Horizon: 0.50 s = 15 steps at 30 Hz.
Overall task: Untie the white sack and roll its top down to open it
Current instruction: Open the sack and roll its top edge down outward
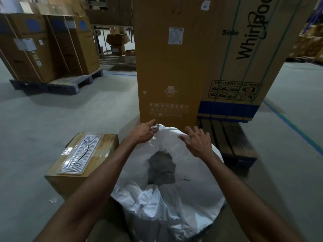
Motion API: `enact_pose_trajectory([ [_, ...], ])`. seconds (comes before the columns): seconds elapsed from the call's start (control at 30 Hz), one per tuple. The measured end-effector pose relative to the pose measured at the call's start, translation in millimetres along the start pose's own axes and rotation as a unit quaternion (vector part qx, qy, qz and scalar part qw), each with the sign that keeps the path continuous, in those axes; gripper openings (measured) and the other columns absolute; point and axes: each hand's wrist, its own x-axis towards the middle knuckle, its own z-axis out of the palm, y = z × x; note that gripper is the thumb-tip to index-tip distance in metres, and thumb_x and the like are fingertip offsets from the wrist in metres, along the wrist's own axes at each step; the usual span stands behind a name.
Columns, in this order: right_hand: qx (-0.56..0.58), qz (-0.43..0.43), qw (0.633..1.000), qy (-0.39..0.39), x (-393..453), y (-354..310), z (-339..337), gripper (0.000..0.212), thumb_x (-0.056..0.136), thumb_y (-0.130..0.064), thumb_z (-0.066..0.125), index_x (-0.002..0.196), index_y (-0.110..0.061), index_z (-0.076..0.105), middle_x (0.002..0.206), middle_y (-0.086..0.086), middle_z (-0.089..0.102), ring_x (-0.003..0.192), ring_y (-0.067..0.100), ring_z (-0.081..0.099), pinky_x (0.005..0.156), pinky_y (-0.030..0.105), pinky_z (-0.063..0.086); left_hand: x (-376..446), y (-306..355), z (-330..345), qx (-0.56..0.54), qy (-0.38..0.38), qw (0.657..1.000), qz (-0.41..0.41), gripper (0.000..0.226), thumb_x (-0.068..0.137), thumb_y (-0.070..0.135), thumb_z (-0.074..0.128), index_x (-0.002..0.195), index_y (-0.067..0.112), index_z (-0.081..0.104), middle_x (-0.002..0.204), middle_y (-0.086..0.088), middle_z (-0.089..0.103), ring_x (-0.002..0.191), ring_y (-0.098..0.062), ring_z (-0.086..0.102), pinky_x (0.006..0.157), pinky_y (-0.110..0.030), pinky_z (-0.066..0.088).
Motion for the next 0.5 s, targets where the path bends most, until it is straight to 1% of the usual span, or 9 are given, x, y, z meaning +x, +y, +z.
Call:
enact_pose_trajectory([
  [0.07, 0.026, -0.033, 0.999, 0.026, -1, -19, 5, 0.054, 0.103, -0.061, 0.035, 0.145, -0.027, 0.041, 0.134, 0.005, 0.056, 0.118, 0.027, 0.056, 0.101, 0.051, 0.041, -2, -2, 7, -0.037, -0.020, 0.999, 0.008, 0.023, 0.105, 0.036, 0.051, 0.122, 0.021, 0.056, 0.121, -0.010, 0.060, 0.105, -0.030, 0.060, 0.091, -0.039, 0.050],
  [0.1, 0.046, -0.048, 0.997, 0.029, 0, -29, 6, 0.049, 0.104, -0.053, 0.040, 0.145, -0.026, 0.042, 0.133, 0.005, 0.057, 0.115, 0.026, 0.057, 0.099, 0.049, 0.042, -2, -2, 9, -0.062, -0.018, 0.998, 0.005, 0.021, 0.104, 0.031, 0.054, 0.120, 0.019, 0.061, 0.119, -0.010, 0.062, 0.105, -0.028, 0.061, 0.092, -0.039, 0.051],
  [0.2, 0.153, -0.049, 0.987, -0.021, 5, -52, 7, 0.032, 0.106, -0.037, 0.048, 0.136, -0.024, 0.048, 0.126, 0.001, 0.059, 0.103, 0.023, 0.061, 0.081, 0.040, 0.049, -2, -4, 14, -0.145, 0.015, 0.989, -0.021, 0.014, 0.098, 0.021, 0.065, 0.109, 0.015, 0.072, 0.108, -0.005, 0.071, 0.100, -0.021, 0.066, 0.092, -0.039, 0.056],
  [0.23, 0.168, -0.047, 0.984, -0.027, 6, -56, 8, 0.025, 0.106, -0.033, 0.049, 0.129, -0.025, 0.050, 0.120, 0.000, 0.059, 0.098, 0.022, 0.061, 0.076, 0.039, 0.051, -2, -7, 15, -0.161, 0.027, 0.986, -0.027, 0.015, 0.097, 0.021, 0.067, 0.109, 0.014, 0.074, 0.106, -0.003, 0.073, 0.099, -0.019, 0.067, 0.092, -0.040, 0.056],
  [0.3, 0.150, -0.055, 0.987, -0.020, 9, -58, 10, 0.013, 0.106, -0.027, 0.049, 0.118, -0.025, 0.054, 0.108, -0.002, 0.057, 0.088, 0.021, 0.061, 0.070, 0.041, 0.055, -5, -11, 12, -0.170, 0.048, 0.984, -0.029, 0.019, 0.096, 0.026, 0.070, 0.110, 0.014, 0.073, 0.104, 0.002, 0.071, 0.096, -0.014, 0.065, 0.090, -0.035, 0.055],
  [0.33, 0.137, -0.058, 0.989, -0.015, 10, -57, 11, 0.011, 0.107, -0.025, 0.049, 0.115, -0.024, 0.057, 0.103, -0.002, 0.055, 0.084, 0.021, 0.060, 0.068, 0.041, 0.056, -7, -13, 11, -0.161, 0.052, 0.985, -0.031, 0.021, 0.096, 0.030, 0.070, 0.111, 0.015, 0.071, 0.104, 0.003, 0.069, 0.096, -0.014, 0.063, 0.087, -0.033, 0.054],
  [0.4, 0.115, -0.068, 0.991, -0.004, 11, -54, 12, 0.017, 0.108, -0.029, 0.046, 0.110, -0.022, 0.061, 0.098, -0.003, 0.050, 0.078, 0.019, 0.056, 0.065, 0.041, 0.055, -8, -17, 13, -0.131, 0.029, 0.991, -0.023, 0.020, 0.100, 0.035, 0.063, 0.108, 0.017, 0.068, 0.104, -0.001, 0.068, 0.096, -0.019, 0.063, 0.084, -0.034, 0.052],
  [0.43, 0.107, -0.072, 0.992, -0.003, 13, -53, 13, 0.021, 0.108, -0.031, 0.044, 0.107, -0.022, 0.063, 0.097, -0.003, 0.048, 0.078, 0.018, 0.053, 0.065, 0.040, 0.054, -9, -18, 15, -0.116, 0.011, 0.993, -0.021, 0.021, 0.102, 0.036, 0.058, 0.108, 0.018, 0.068, 0.106, -0.004, 0.069, 0.098, -0.022, 0.063, 0.086, -0.036, 0.053],
  [0.5, 0.093, -0.076, 0.993, -0.019, 16, -51, 13, 0.024, 0.108, -0.031, 0.044, 0.104, -0.022, 0.065, 0.100, -0.003, 0.047, 0.085, 0.018, 0.049, 0.069, 0.037, 0.047, -7, -21, 20, -0.095, -0.023, 0.995, -0.032, 0.027, 0.104, 0.034, 0.052, 0.110, 0.016, 0.071, 0.110, -0.008, 0.071, 0.098, -0.025, 0.064, 0.088, -0.040, 0.054],
])
